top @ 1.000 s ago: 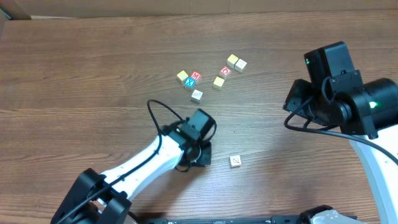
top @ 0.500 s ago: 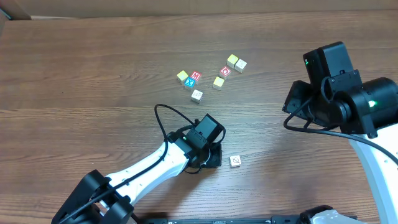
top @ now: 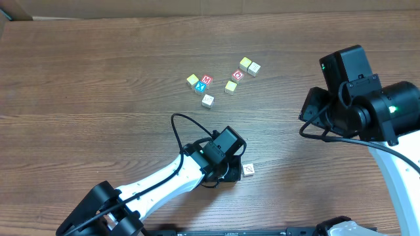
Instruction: Flip 3 blocks
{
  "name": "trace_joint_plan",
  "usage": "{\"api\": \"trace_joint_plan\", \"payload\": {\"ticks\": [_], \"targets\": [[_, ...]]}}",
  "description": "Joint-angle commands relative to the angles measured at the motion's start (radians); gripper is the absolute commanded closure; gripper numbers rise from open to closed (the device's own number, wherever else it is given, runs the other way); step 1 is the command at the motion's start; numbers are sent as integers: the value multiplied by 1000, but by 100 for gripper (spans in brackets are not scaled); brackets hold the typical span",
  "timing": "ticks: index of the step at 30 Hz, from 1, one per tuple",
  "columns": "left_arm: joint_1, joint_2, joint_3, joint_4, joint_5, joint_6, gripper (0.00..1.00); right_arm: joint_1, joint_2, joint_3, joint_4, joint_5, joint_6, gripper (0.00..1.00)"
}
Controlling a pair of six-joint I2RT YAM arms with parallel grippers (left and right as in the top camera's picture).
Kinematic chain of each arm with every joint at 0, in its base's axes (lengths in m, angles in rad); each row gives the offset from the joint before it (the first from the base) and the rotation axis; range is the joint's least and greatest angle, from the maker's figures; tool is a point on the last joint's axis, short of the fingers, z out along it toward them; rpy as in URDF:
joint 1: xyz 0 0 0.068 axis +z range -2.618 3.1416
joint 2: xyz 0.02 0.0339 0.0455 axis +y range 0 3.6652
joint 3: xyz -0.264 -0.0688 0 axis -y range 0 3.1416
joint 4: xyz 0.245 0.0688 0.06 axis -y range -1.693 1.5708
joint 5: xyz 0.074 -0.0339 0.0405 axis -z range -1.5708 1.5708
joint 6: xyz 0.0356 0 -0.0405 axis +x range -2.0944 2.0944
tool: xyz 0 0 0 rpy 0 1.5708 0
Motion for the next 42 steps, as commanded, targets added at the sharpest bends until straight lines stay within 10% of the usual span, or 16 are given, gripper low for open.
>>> {"api": "trace_joint_plan", "payload": {"ticks": [1, 18, 23, 42], "targets": [[-18, 3, -7, 15, 8, -40, 96, -3, -6, 12, -2, -2, -5, 48], [-19, 42, -7, 32, 5, -54, 95, -3, -6, 12, -5, -20, -5, 48], [-19, 42, -7, 34, 5, -53, 50, -3, -6, 12, -8, -20, -5, 48], [-19, 42, -7, 55, 4, -53, 85, -3, -6, 12, -20, -20, -5, 48]]}}
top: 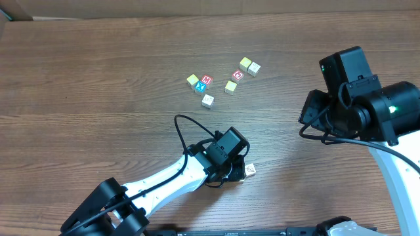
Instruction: Flip 3 blocks
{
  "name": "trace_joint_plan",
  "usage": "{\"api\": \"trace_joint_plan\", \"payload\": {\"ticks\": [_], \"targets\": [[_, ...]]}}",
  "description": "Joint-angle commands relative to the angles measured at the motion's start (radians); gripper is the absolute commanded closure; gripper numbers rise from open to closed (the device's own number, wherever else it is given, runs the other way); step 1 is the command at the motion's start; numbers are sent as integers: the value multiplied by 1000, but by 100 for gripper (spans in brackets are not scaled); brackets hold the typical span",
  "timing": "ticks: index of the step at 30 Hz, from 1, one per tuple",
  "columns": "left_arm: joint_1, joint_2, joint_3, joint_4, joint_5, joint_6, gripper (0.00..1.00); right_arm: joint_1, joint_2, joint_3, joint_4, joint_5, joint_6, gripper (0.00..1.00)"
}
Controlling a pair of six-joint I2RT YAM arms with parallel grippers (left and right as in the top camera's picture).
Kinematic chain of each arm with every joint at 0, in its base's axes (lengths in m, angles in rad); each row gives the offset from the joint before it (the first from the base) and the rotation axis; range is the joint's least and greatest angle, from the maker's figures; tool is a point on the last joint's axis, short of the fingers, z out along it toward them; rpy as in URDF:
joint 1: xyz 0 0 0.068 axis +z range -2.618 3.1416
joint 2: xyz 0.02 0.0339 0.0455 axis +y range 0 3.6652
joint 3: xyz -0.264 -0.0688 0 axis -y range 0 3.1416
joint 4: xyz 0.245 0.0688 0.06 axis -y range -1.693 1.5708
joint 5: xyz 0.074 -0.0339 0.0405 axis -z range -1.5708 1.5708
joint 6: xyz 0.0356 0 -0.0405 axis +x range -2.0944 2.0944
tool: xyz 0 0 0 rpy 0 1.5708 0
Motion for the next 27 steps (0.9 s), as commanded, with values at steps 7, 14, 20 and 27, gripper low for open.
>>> {"api": "trace_joint_plan", "payload": {"ticks": [7, 14, 20, 27], "targets": [[16, 12, -7, 3, -51, -3, 86, -3, -6, 12, 2, -1, -5, 48], [81, -42, -5, -31, -96, 73, 96, -3, -6, 12, -1, 0, -5, 47], [47, -209, -5, -182, -129, 168, 93, -3, -6, 12, 7, 0, -5, 47], [-42, -195, -9, -270, 42, 147, 96, -3, -6, 12, 25, 0, -5, 49]]}}
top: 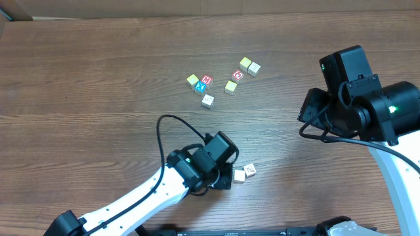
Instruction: Flip 3 blocks
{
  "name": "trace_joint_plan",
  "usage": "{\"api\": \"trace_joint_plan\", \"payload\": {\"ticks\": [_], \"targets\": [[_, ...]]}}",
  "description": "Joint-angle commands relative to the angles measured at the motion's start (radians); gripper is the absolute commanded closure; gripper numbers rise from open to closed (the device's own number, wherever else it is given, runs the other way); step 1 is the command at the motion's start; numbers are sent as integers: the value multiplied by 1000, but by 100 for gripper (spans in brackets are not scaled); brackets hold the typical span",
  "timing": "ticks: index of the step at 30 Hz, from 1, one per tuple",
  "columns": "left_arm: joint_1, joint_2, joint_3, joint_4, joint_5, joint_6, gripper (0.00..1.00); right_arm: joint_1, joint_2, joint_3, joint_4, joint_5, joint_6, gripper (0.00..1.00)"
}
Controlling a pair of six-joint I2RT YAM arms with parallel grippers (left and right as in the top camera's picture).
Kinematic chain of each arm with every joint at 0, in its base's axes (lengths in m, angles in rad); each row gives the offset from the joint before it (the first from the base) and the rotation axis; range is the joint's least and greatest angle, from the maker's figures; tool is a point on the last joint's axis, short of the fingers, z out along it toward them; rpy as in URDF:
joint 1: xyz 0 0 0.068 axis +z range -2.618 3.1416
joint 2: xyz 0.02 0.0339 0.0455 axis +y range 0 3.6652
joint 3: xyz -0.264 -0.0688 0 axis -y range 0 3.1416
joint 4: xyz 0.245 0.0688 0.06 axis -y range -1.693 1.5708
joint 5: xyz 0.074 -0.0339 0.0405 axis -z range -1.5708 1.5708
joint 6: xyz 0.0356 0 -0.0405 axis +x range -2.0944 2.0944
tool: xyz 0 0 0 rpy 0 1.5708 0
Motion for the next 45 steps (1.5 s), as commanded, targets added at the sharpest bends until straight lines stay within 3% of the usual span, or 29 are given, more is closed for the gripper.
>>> {"api": "trace_joint_plan", "payload": {"ticks": [1, 8, 37, 45], "targets": [[-51, 43, -8, 5, 104, 0, 96, -3, -6, 12, -2, 1, -4, 51], [-83, 114, -8, 37, 162, -47, 96, -3, -6, 12, -22, 2, -4, 60], [-81, 289, -8, 188, 181, -141, 96, -3, -6, 12, -39, 2, -27, 60], [-64, 289, -8, 208, 124, -190, 96, -3, -6, 12, -43, 1, -27, 60]]}}
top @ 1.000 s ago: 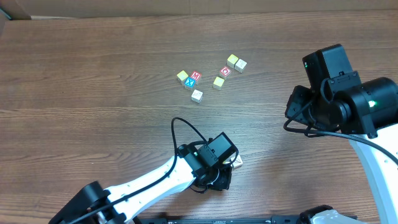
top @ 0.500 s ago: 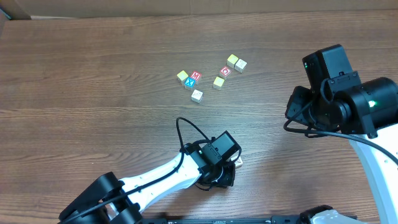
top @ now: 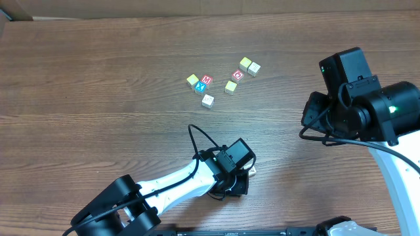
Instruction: Flip 3 blocks
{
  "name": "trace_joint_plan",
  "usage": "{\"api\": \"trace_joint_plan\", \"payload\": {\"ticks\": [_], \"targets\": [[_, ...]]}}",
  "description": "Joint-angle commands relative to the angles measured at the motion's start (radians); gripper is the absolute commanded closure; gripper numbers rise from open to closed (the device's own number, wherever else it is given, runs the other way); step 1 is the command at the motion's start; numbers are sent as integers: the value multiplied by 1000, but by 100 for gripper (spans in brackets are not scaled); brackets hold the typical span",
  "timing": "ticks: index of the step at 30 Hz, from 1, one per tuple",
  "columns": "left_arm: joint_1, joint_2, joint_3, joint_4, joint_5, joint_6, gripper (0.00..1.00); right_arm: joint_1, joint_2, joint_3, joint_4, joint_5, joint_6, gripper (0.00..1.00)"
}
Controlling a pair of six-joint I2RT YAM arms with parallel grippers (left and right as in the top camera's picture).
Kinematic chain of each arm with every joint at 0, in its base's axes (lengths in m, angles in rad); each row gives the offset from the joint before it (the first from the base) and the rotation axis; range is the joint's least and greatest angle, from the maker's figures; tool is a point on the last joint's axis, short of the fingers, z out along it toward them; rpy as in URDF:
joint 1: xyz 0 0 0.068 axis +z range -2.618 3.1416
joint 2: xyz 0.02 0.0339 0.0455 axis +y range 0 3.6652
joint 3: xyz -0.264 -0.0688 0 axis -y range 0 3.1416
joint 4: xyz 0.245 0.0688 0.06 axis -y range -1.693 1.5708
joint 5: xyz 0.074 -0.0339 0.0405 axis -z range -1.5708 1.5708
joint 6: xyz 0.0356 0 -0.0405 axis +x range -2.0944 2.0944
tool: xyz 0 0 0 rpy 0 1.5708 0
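Only the overhead view is given. My left gripper (top: 237, 178) sits low over the near middle of the table, its fingers hidden under the black wrist housing. A pale wooden block (top: 252, 172) peeks out at its right edge; whether the fingers touch it cannot be told. Several small letter blocks lie in a loose group farther back, among them a white one (top: 208, 100), a red M block (top: 207, 79) and a red O block (top: 237, 75). My right gripper (top: 314, 121) hangs at the right, away from all the blocks, its fingers not discernible.
The brown wooden table (top: 85, 98) fills the view. The left arm's black cable (top: 197, 134) loops above its wrist. The bulky right arm (top: 367, 98) stands over the right edge. A cardboard edge (top: 197, 6) runs along the back.
The left gripper has moved right and now covers the spot where two pale blocks lay side by side. Only part of the right-hand block still shows. The right arm has barely moved.
At first a single marked pale block lay just right of the left gripper. Then the gripper was close over that spot. Later it stood farther left, with two pale blocks showing beside it. Now it is back over them. The far group has not changed.
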Motion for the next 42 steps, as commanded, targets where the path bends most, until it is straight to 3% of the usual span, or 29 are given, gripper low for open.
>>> {"api": "trace_joint_plan", "payload": {"ticks": [1, 21, 27, 36, 42], "targets": [[21, 10, -8, 7, -37, -53, 96, -3, -6, 12, -5, 2, -5, 60], [58, 10, -8, 64, -47, -52, 96, -3, -6, 12, -12, 2, -5, 60], [71, -52, -7, 22, -34, 2, 96, -3, -6, 12, -8, 2, -16, 59], [199, -358, -3, -282, -231, 35, 96, -3, -5, -78, 74, -25, -20, 61], [315, -398, -3, -368, -224, 124, 96, -3, -5, -335, 227, -107, 8, 76]]}}
